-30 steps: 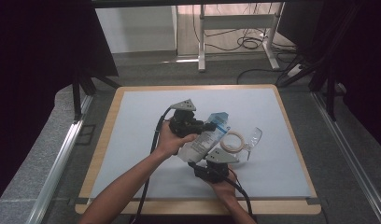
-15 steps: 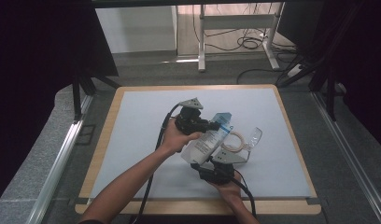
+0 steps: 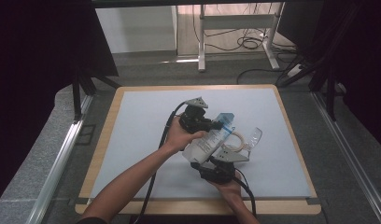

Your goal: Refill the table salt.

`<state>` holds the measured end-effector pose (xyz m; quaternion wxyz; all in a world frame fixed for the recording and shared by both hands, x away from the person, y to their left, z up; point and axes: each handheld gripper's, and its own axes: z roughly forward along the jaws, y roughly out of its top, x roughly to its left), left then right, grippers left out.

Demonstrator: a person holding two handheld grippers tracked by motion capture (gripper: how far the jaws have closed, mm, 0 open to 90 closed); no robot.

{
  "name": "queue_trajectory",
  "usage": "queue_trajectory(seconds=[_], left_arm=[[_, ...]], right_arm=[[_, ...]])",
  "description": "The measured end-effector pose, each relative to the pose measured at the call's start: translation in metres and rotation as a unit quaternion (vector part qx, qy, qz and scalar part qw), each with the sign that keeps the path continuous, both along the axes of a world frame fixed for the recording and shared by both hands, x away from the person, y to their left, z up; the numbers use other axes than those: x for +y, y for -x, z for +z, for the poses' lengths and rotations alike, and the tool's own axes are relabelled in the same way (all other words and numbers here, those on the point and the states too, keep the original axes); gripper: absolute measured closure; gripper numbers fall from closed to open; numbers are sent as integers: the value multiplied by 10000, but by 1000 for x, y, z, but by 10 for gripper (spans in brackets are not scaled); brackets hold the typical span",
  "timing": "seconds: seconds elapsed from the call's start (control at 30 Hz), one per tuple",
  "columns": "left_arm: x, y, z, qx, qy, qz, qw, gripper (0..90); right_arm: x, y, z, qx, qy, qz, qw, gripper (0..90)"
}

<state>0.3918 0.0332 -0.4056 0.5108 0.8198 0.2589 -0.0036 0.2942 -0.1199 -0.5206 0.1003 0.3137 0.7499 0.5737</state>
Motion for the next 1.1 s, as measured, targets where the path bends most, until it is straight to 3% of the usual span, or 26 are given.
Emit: queue_trajectory(seconds=[0.4, 1.1], left_arm=[[0, -5, -2, 73, -42, -32, 10000, 900], [-10, -9, -6, 1, -137, -71, 9999, 900]], right_arm=[[-1, 0, 1, 61, -121, 83, 9999, 529], [-4, 2, 3, 131, -358, 135, 9992, 533]])
